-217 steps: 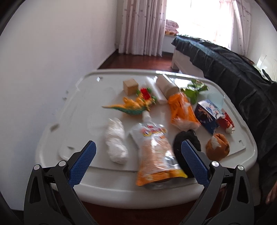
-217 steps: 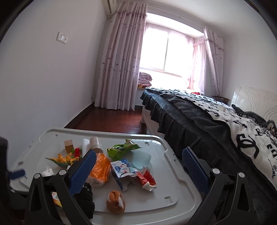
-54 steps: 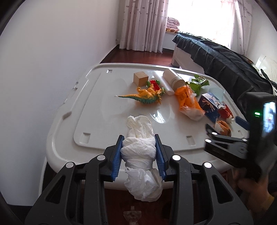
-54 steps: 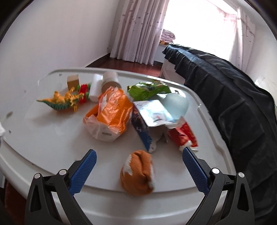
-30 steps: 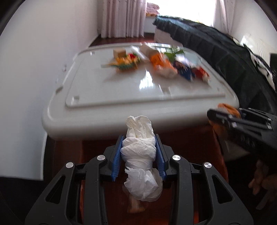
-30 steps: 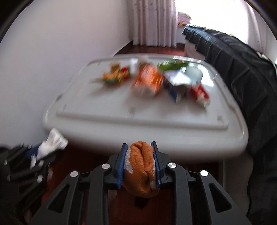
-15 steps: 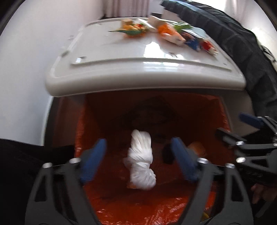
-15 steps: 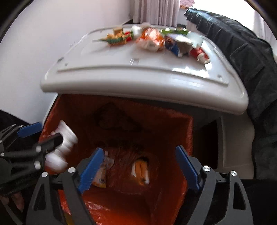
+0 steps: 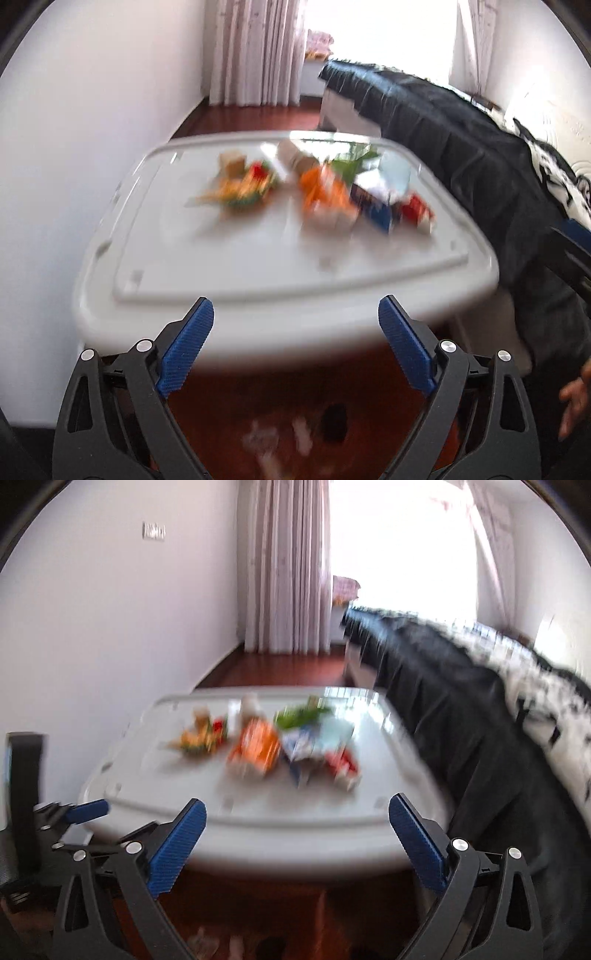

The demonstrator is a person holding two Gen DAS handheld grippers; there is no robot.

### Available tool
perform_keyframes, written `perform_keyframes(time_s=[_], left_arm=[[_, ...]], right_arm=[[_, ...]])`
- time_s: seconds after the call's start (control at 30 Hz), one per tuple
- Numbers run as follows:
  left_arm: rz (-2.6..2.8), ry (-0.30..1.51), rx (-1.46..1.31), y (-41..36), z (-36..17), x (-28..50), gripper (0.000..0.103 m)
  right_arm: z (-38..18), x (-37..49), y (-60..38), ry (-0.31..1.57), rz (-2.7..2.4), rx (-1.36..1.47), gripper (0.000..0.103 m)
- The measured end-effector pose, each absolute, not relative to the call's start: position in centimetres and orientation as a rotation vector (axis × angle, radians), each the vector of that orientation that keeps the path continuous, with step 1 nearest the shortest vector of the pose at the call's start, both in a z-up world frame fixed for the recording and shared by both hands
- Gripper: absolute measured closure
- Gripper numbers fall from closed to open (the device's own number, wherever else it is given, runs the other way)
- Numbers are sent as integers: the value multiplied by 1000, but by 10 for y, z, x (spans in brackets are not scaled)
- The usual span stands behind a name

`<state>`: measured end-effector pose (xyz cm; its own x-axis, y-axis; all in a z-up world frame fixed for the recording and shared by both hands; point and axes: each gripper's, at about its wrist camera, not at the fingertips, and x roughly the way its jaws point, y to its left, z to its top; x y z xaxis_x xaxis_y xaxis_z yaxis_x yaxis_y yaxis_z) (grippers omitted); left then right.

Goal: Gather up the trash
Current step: 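Grasp the orange plastic bag with the left tool while the right tool grasps the milk carton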

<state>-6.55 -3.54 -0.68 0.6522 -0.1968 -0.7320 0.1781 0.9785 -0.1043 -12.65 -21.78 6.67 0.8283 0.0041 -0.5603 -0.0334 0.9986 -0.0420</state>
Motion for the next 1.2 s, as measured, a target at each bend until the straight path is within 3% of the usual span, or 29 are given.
perform_keyframes(time_s=[0.23,0.43,0.7,0.9,1.0,1.2], left_arm=[[-247,787,23,-84,-18,11,15],[-209,835,46,-102,-51,64,15],[-206,871,56,-117,-72,103,28],[-209,951,21,-119,-90,124,47],[-213,946,46,-119,-87,121,67],[-203,979,26,-102,-74,97,73]], right_arm=[[86,-113,-223,462,-32,-150,5],[69,-106,-235,474,-33,-123,5],[59,-100,-244,510,-23,-92,5],[54,-97,-243,521,-26,-110,5],[52,-94,-245,535,-29,-94,5],[51,-83,-255,572,-17,-30,5]])
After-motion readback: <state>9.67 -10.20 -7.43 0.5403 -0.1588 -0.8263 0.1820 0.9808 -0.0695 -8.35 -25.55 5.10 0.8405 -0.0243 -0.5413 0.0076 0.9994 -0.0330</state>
